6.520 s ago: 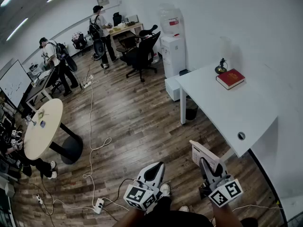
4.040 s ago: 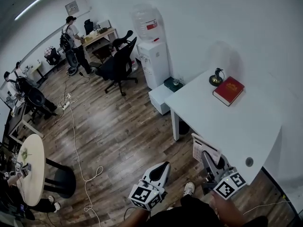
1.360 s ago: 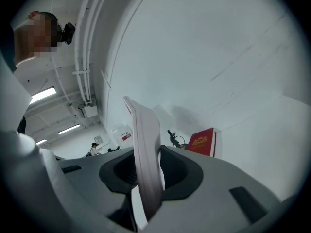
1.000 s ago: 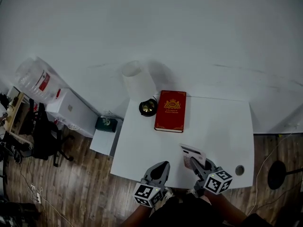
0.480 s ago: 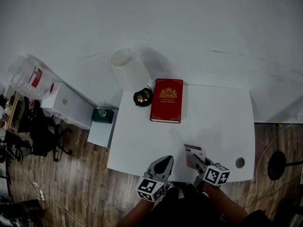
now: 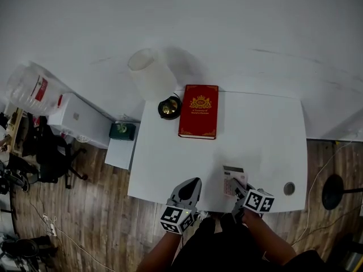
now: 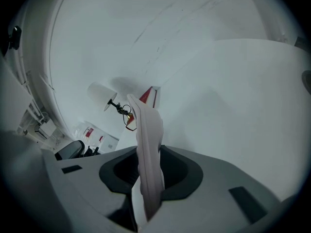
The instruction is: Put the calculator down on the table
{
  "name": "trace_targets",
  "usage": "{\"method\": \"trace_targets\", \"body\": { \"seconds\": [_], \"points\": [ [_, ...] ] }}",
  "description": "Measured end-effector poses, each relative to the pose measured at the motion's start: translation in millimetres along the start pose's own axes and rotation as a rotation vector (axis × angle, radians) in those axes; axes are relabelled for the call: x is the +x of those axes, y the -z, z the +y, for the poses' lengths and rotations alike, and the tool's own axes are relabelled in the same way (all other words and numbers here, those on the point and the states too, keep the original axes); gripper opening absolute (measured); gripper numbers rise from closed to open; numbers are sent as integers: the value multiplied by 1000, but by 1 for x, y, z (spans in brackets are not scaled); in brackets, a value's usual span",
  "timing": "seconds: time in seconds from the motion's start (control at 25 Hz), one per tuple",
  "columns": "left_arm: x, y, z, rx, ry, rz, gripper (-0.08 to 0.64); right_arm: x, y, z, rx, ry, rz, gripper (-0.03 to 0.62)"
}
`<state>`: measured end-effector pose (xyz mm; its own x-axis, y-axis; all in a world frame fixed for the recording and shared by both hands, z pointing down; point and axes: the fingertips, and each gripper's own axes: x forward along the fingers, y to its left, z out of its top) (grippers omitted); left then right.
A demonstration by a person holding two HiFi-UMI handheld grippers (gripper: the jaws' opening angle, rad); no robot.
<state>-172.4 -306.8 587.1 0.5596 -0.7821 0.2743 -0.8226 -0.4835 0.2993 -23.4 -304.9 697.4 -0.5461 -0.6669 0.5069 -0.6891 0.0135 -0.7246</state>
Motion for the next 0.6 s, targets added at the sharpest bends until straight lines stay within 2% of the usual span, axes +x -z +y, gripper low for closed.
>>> {"method": "trace_targets", "body": {
  "seconds": [0.24,0.4,0.48,0.6],
  "points": [
    [2,-5,11,0,-10,-12,20,2,-3,-10,-40,51,-9,127],
    [3,-7,20,-33,-21,-29,20,-2,-10,-22,-173,136,-12,143],
    [3,-5,21,-34,-18,-27,20,-5,-14,-27,-242,184,-14,174],
    [2,-3,19,-32,-9,-20,20,-9,-17,-38,-274,241,-11,217]
  ]
}}
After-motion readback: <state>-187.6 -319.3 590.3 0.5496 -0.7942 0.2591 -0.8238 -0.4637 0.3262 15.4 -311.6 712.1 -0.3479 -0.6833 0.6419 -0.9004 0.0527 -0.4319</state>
